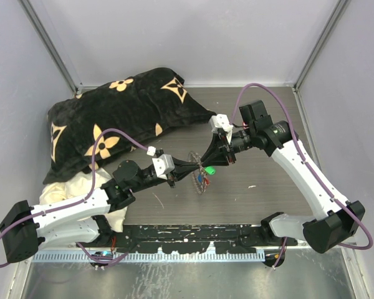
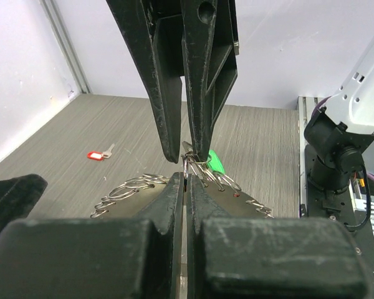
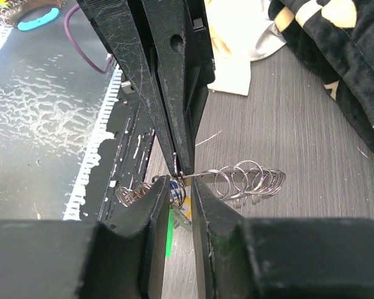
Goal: Remove the keys from the keyring
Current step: Remove the key from the keyring.
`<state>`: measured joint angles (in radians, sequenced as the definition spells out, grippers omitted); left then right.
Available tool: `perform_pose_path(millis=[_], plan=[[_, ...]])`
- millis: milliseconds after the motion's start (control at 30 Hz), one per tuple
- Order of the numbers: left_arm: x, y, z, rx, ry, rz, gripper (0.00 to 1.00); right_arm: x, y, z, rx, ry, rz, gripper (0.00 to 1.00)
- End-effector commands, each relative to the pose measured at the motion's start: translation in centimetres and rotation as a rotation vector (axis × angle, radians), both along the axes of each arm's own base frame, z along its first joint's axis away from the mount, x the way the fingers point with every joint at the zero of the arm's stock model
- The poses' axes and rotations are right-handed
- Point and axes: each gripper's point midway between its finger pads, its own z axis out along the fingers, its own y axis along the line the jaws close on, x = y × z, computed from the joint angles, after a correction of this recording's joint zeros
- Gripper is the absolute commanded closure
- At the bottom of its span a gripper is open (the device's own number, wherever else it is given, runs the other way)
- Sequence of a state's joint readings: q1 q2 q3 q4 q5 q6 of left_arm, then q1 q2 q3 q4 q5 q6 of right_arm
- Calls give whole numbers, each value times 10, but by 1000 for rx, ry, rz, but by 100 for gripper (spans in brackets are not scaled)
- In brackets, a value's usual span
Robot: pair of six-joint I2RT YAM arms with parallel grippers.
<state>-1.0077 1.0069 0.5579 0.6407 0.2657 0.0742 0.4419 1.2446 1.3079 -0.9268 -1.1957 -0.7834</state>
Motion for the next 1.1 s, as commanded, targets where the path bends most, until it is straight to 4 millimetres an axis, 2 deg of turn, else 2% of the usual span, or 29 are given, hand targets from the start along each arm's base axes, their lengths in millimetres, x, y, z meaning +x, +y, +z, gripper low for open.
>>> perform_pose_path(millis=[0,400,667,933,967,1067], plan=[[-5,5,47,-148,-80,-11,100,-2,3,6,40,-18,30,75],[-6,2,49,-162,-72,-24,100,-5,5,5,43,-31,52,80],[-6,0,49,-167,-64,-28,100,-8,4,6,45,-58,70,99],[-6,-1,41,-156,-31,-36,100,-9,-1,9,21,-118,74,99],[-6,-2,39,-149,-22,-39,99,-8,-1,10,14,-127,70,99],[-7,-5,32,-127,-1,-51,87,-2,-3,6,-19,-145,47,99]])
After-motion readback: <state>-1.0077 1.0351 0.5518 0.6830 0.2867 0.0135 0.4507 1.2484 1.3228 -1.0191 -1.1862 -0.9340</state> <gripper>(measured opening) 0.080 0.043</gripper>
